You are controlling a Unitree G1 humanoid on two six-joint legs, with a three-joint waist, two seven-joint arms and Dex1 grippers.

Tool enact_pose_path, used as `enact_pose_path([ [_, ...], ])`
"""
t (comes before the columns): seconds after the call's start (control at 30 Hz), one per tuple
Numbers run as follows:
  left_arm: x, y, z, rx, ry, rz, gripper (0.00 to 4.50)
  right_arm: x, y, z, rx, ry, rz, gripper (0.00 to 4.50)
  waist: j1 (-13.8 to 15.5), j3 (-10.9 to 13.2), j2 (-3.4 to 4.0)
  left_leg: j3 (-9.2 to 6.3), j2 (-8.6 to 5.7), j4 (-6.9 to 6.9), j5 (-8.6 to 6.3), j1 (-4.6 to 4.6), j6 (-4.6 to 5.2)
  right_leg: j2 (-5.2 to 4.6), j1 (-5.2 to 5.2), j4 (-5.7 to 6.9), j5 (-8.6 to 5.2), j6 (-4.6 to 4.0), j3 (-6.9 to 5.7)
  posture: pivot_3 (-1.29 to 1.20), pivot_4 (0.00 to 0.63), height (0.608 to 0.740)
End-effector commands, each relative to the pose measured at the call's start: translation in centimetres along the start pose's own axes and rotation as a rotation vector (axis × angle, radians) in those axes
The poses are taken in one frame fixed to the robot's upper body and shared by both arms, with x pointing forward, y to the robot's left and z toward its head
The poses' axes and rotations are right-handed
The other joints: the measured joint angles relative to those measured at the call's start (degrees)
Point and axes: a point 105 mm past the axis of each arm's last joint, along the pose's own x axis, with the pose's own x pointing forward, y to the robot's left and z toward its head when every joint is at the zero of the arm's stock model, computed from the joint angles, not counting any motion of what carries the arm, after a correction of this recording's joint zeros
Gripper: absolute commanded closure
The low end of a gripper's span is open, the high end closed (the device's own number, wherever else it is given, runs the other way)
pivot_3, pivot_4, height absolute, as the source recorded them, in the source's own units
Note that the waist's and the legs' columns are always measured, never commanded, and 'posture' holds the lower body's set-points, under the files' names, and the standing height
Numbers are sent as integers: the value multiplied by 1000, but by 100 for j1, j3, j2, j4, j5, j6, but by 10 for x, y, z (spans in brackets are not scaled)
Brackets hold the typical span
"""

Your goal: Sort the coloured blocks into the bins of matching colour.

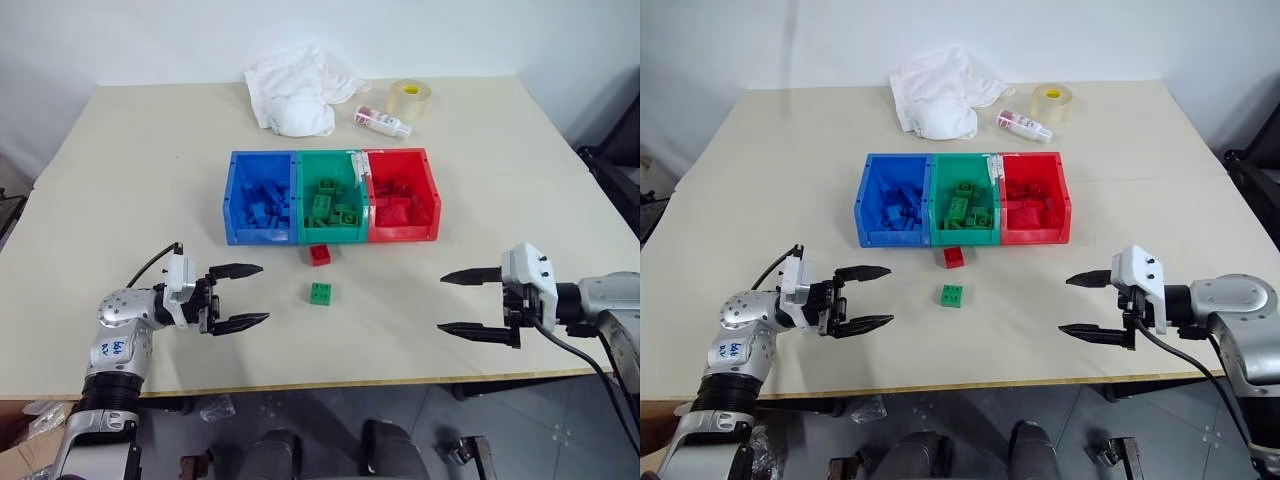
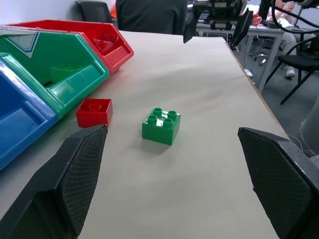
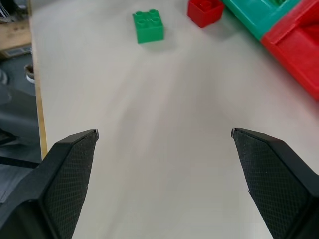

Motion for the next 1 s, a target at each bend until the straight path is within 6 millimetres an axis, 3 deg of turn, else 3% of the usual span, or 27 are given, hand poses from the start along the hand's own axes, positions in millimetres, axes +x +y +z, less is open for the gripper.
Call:
enact_pose_path([
  [0.03, -3, 2, 7, 39, 1, 1, 0, 2, -1, 15, -45, -26, -1, 33, 10, 0, 0, -1, 0, 1, 0, 0, 0, 0, 0, 0, 0, 0, 0, 0, 150, 740],
  [0.17, -2, 2, 8, 44, -1, 0, 0, 26, 0, 22, -58, -49, 40, 33, 9, 1, -1, -3, -1, 2, 0, -1, 0, 0, 0, -1, 0, 1, 1, 0, 150, 740],
  [0.33, -1, -1, 9, 47, -6, 3, 0, 83, 5, 32, -70, -89, 130, 33, -13, 1, -1, -5, 2, -1, 0, -1, -1, 2, -4, 0, 0, 0, -1, 0, 150, 740],
  [0.57, -2, -7, 9, 49, -10, 28, 0, 151, -5, 36, -106, -70, 165, 33, -18, 0, -1, -13, -4, 0, 0, -3, 0, 1, -5, 6, 0, 0, -2, 0, 150, 740],
  [0.73, -4, -13, 9, 46, -7, 56, 0, 175, -5, 32, -132, -45, 198, 33, -21, 0, -1, -25, -7, -1, 0, -3, 0, 1, -5, 11, 0, 0, -5, 0, 150, 740],
  [0.83, -6, -16, 9, 43, -5, 67, 0, 179, -5, 35, -131, -66, 194, 655, -46, 0, -1, -24, -7, -2, 0, -3, -1, 1, -6, 11, 0, 0, -5, 0, 150, 740],
  [1.0, -8, -20, 10, 40, -4, 82, 0, 174, 0, 44, -140, -108, 215, 2384, -95, 0, -1, -26, -6, -2, 1, -2, -1, 2, -6, 12, 0, 0, -7, 0, 150, 740],
])
